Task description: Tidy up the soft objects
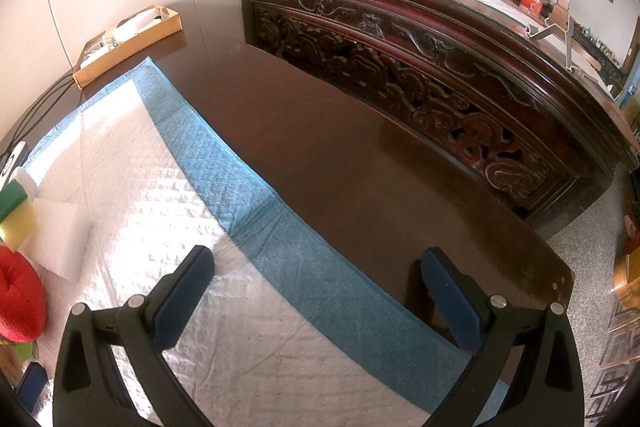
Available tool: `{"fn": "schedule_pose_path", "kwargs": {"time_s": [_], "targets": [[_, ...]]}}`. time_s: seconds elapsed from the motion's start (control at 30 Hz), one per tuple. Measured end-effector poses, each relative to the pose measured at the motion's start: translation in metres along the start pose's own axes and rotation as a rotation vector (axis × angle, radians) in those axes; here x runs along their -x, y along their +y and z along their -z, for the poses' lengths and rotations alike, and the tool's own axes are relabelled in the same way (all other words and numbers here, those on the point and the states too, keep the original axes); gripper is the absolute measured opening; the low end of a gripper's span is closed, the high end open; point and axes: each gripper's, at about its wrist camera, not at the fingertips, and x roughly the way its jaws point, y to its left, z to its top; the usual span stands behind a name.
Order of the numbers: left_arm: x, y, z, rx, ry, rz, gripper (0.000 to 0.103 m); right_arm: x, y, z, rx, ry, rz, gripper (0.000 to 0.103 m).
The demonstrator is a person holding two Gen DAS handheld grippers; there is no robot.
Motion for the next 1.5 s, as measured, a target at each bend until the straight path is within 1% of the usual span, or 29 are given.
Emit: {"fn": "schedule_pose_path", "kwargs": {"time_s": [0.33, 0.47, 0.63, 0.7, 0.77, 0.83, 0.9, 0.93, 0.97, 1.0, 1.03, 1.1, 1.13, 1.2, 1.27, 1.37, 1.43, 1.5], "targets": [[0.000, 0.000, 0.000, 0.001, 0.000, 0.000, 0.103, 0.000, 0.000, 0.000, -0.002, -0.001, -0.002, 0.103], [0.000, -0.003, 0.000, 0.016, 0.001, -0.015, 0.103, 0.000, 0.000, -0.001, -0.001, 0.000, -0.001, 0.103], [0.005, -0.002, 0.003, 0.025, 0.068, -0.022, 0.103, 0.000, 0.000, 0.000, -0.001, 0.000, -0.001, 0.103], [0.014, 0.003, 0.006, 0.053, 0.082, -0.035, 0.103, 0.000, 0.000, -0.001, -0.001, 0.000, -0.002, 0.103], [0.026, 0.010, 0.007, 0.092, 0.087, -0.016, 0.103, -0.001, 0.000, -0.001, 0.003, 0.000, -0.004, 0.103], [0.046, 0.019, 0.010, 0.134, 0.061, -0.001, 0.103, -0.001, 0.000, -0.001, 0.011, 0.000, -0.011, 0.103], [0.073, 0.032, 0.013, 0.170, 0.014, -0.007, 0.103, 0.000, -0.001, 0.000, 0.023, 0.001, -0.021, 0.103], [0.083, 0.038, 0.015, 0.186, -0.005, -0.026, 0.103, -0.001, -0.001, -0.001, 0.029, 0.004, -0.026, 0.103], [0.092, 0.046, 0.015, 0.204, -0.016, -0.063, 0.103, -0.001, -0.002, -0.002, 0.034, 0.011, -0.032, 0.103], [0.099, 0.055, 0.016, 0.225, -0.014, -0.118, 0.103, -0.001, -0.002, -0.003, 0.041, 0.021, -0.040, 0.103], [0.103, 0.064, 0.017, 0.246, -0.003, -0.180, 0.103, -0.001, -0.002, -0.004, 0.047, 0.033, -0.056, 0.103], [0.107, 0.079, 0.018, 0.276, 0.020, -0.260, 0.103, 0.003, -0.003, -0.008, 0.051, 0.046, -0.097, 0.103], [0.109, 0.085, 0.020, 0.290, 0.024, -0.290, 0.103, 0.007, -0.004, -0.011, 0.055, 0.036, -0.110, 0.103], [0.113, 0.099, 0.025, 0.318, 0.032, -0.329, 0.103, 0.022, -0.002, -0.020, 0.076, -0.013, -0.151, 0.103], [0.114, 0.104, 0.031, 0.329, 0.043, -0.349, 0.103, 0.040, 0.003, -0.032, 0.113, -0.074, -0.213, 0.103], [0.115, 0.116, 0.037, 0.346, 0.059, -0.362, 0.103, 0.073, 0.013, -0.050, 0.167, -0.164, -0.387, 0.103], [0.122, 0.122, 0.042, 0.365, 0.064, -0.356, 0.103, 0.098, 0.021, -0.061, 0.211, -0.230, -0.573, 0.103], [0.123, 0.130, 0.041, 0.393, 0.057, -0.345, 0.103, 0.115, 0.031, -0.065, 0.263, -0.255, -0.651, 0.103]]}}
